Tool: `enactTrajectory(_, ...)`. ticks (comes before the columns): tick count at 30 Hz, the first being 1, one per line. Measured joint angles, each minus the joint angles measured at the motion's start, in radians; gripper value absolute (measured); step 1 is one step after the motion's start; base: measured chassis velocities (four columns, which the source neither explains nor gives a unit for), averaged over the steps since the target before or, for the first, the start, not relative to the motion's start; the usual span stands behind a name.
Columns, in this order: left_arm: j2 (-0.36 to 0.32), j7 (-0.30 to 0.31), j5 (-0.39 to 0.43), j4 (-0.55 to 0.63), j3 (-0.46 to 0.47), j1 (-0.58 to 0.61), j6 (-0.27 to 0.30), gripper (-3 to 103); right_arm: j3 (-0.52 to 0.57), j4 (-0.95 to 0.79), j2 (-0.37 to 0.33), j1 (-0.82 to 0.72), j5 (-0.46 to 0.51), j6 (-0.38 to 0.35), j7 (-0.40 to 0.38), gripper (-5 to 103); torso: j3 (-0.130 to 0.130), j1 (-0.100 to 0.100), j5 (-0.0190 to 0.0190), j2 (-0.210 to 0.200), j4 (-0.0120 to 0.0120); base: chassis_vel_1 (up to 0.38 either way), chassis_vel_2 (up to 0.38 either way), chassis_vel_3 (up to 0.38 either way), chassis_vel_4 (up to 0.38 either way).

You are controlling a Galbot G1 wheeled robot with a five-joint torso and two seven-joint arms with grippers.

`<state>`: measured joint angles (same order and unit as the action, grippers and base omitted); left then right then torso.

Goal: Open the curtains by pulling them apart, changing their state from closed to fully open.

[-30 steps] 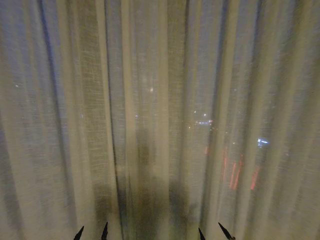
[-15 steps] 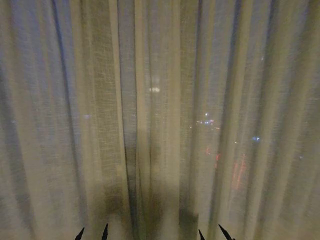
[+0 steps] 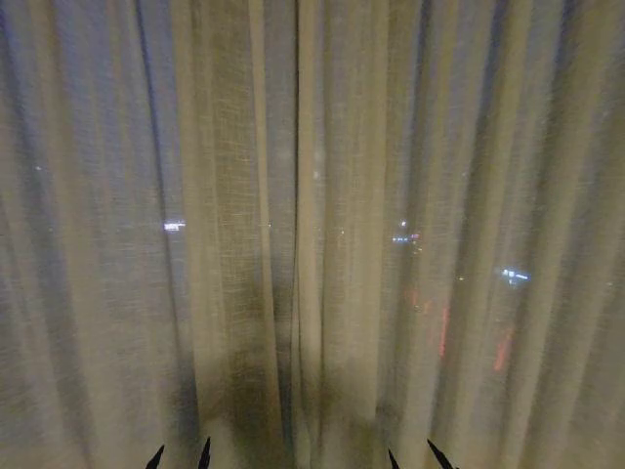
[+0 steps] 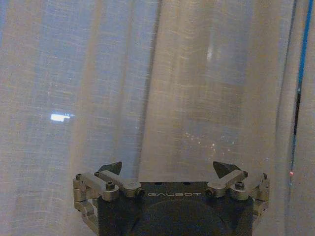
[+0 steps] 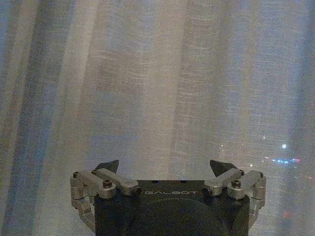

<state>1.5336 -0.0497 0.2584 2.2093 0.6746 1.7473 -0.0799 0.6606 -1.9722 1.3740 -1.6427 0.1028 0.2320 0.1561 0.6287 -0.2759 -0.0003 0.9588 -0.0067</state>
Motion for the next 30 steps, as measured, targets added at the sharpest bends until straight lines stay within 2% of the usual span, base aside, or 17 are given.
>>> enactTrajectory(11, -0.001, 0.000, 0.006, 0.000, 0.015, 0.010, -0.005, 100, -0.028, -0.002, 0.000, 0.031, -0.006, -0.033, -0.004, 100, 0.000, 0.000, 0.0002, 0.000, 0.0000, 0.007, 0.010, -0.009, -0.009)
enactTrajectory(14, -0.001, 0.000, 0.013, 0.003, 0.021, 0.014, -0.006, 100, -0.057, -0.027, 0.000, 0.053, -0.007, -0.101, -0.037, 100, 0.000, 0.000, -0.0001, 0.000, 0.0000, 0.000, 0.000, 0.000, 0.000)
enactTrajectory(15, -0.001, 0.000, 0.013, 0.003, 0.021, 0.014, -0.006, 100, -0.057, -0.027, 0.000, 0.053, -0.007, -0.101, -0.037, 100, 0.000, 0.000, -0.0001, 0.000, 0.0000, 0.000, 0.000, 0.000, 0.000)
enactTrajectory(18, 0.000, 0.001, 0.016, 0.003, 0.022, 0.015, -0.006, 100, -0.113, -0.059, 0.000, 0.086, -0.004, -0.185, -0.089, 100, 0.000, 0.000, -0.0001, 0.000, 0.0000, 0.000, 0.000, 0.000, 0.000)
enactTrajectory(23, -0.001, 0.001, 0.017, 0.003, 0.022, 0.012, -0.003, 100, -0.183, -0.073, 0.000, 0.149, 0.003, -0.240, -0.154, 100, 0.000, 0.000, 0.0000, 0.000, 0.0005, 0.000, 0.000, 0.000, 0.000)
enactTrajectory(25, -0.012, 0.002, 0.020, 0.003, 0.017, 0.004, 0.004, 100, -0.231, -0.091, 0.000, 0.166, 0.036, -0.273, -0.198, 100, 0.000, 0.000, -0.0001, 0.000, 0.0003, 0.000, 0.000, 0.000, 0.000)
enactTrajectory(30, -0.020, 0.004, 0.022, -0.011, 0.015, 0.000, 0.011, 100, -0.288, -0.102, 0.000, 0.181, 0.094, -0.301, -0.211, 100, 0.000, 0.000, -0.0002, 0.000, -0.0002, 0.000, 0.000, 0.000, 0.000)
